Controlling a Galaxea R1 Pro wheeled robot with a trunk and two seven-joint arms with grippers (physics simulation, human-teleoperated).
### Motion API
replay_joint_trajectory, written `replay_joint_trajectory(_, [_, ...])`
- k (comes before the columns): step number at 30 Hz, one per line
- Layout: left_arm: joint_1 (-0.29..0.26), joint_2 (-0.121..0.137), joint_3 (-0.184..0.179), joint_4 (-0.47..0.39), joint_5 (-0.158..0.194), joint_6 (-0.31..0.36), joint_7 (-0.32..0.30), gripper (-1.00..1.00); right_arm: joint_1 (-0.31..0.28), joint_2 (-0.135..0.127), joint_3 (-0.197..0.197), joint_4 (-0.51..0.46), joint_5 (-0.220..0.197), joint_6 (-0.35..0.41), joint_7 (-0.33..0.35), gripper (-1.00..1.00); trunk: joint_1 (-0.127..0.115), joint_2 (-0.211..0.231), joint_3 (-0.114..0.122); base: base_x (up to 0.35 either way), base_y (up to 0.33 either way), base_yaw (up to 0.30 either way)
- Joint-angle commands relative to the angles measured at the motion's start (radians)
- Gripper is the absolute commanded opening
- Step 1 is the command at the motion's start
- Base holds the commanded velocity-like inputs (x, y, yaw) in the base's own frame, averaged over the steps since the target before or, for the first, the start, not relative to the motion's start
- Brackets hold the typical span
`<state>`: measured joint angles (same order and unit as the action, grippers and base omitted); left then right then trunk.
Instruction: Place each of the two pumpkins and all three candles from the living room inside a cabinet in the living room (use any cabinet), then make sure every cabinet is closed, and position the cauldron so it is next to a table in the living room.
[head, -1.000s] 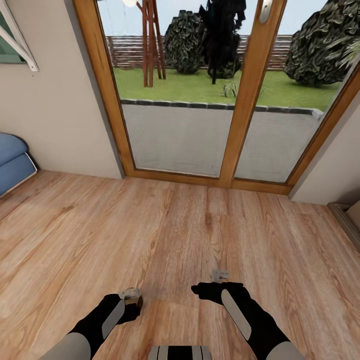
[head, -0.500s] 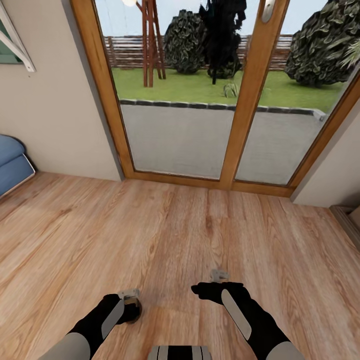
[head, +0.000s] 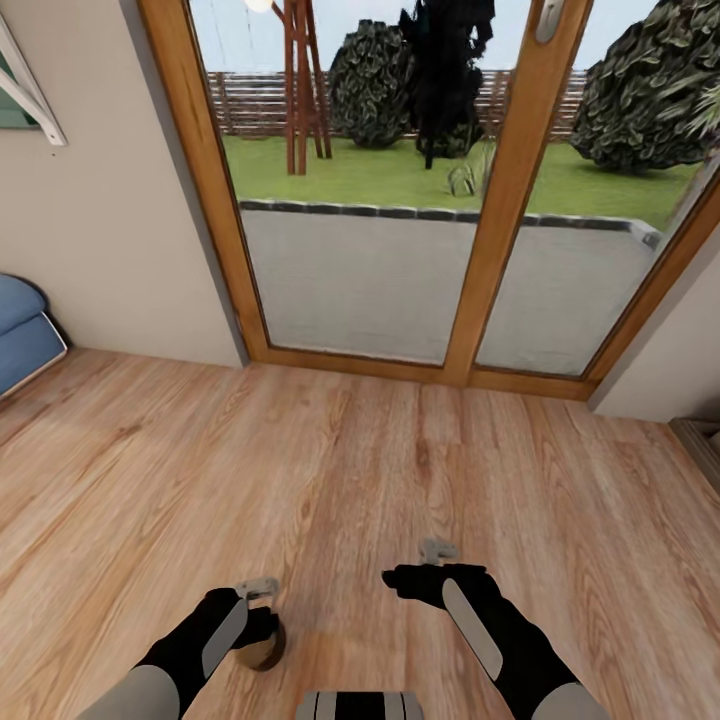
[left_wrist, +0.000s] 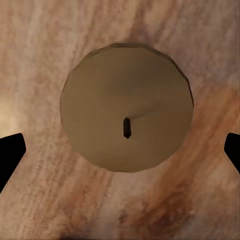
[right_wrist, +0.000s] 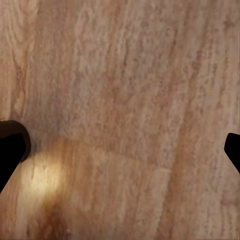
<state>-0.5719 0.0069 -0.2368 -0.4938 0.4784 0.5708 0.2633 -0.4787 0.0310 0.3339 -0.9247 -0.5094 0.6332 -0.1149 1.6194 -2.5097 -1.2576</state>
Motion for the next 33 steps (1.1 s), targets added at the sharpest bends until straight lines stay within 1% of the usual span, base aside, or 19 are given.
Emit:
replay_joint_trajectory(1, [0.000, 0.001, -0.006, -0.002, 0.010, 0.003, 0.008, 1.00, 0.000, 0.000, 0.002, -0.001, -0.011, 0.003, -0.010, 1.00, 0.000, 0.000, -0.001, 0.066, 0.022, 0.000])
replay_joint_trajectory(16, [0.000, 0.002, -0.006, -0.002, 0.010, 0.003, 0.008, 1.00, 0.000, 0.000, 0.003, -0.002, -0.011, 0.003, -0.010, 1.00, 0.000, 0.000, -0.001, 0.120, 0.067, 0.000])
replay_joint_trajectory(26, [0.000, 0.000, -0.006, -0.002, 0.011, 0.002, 0.008, 1.00, -0.001, -0.001, 0.004, -0.005, -0.010, 0.003, -0.010, 1.00, 0.000, 0.000, -0.001, 0.014, 0.007, 0.000])
replay_joint_trajectory(31, [0.000, -0.003, -0.006, -0.002, 0.010, 0.001, 0.008, 1.00, -0.001, -0.004, 0.003, -0.019, -0.010, 0.018, -0.009, 1.00, 0.002, -0.001, -0.020, 0.000, 0.000, 0.000])
replay_joint_trajectory(33, [0.000, -0.004, -0.006, -0.002, 0.010, 0.001, 0.008, 1.00, -0.001, -0.005, 0.003, -0.040, -0.013, 0.021, -0.007, 1.00, 0.003, -0.002, -0.028, 0.000, 0.000, 0.000])
